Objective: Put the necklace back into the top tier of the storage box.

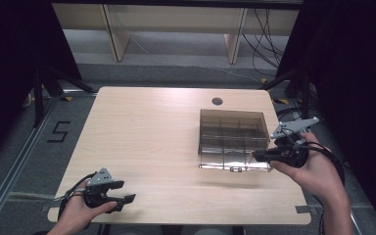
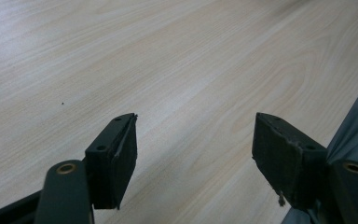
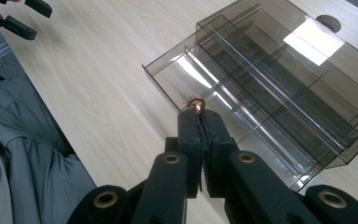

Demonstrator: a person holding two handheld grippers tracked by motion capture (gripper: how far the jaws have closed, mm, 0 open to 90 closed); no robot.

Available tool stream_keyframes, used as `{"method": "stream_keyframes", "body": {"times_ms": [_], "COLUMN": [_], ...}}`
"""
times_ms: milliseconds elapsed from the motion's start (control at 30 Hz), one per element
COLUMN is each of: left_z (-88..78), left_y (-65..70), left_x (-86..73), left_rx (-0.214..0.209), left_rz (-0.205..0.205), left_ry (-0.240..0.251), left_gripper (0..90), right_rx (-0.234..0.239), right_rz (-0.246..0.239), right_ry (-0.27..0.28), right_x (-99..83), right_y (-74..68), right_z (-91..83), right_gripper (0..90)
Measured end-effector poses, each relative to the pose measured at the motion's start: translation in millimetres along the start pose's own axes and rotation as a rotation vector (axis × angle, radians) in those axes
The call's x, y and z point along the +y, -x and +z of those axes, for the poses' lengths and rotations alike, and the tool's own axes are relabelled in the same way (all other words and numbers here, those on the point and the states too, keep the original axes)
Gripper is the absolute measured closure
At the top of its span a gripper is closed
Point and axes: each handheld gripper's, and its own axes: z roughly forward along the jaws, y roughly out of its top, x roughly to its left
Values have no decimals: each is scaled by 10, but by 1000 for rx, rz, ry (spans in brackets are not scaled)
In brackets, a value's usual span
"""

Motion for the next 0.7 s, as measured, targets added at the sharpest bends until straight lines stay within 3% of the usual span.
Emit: {"method": "stream_keyframes", "body": {"times_ms": [133, 167, 333, 433, 567, 600, 633, 700], "left_z": [8, -1, 7, 7, 7, 7, 1, 8], "left_y": [10, -1, 11, 10, 10, 10, 1, 11], "left_x": [-2, 0, -2, -2, -2, -1, 0, -1], "left_rx": [-2, -1, -2, -2, -2, -2, -1, -2], "left_rz": [-14, 1, -14, -13, -14, -13, 0, -13], "left_ry": [12, -1, 11, 12, 12, 11, 0, 11], "left_gripper": [308, 308, 307, 308, 308, 307, 307, 307], "right_rx": [-17, -24, -34, -58, -48, -60, -62, -64], "right_rz": [40, 56, 66, 67, 100, 78, 84, 88], "right_ry": [-12, 2, -20, 4, -23, -19, -18, -20], "right_x": [-17, -27, -35, -51, -53, -57, -63, -65], "right_y": [17, 6, 57, 73, 77, 103, 114, 118], "right_z": [-2, 18, 5, 29, 0, 4, 8, 7], "right_gripper": [880, 880, 880, 880, 880, 880, 880, 880]}}
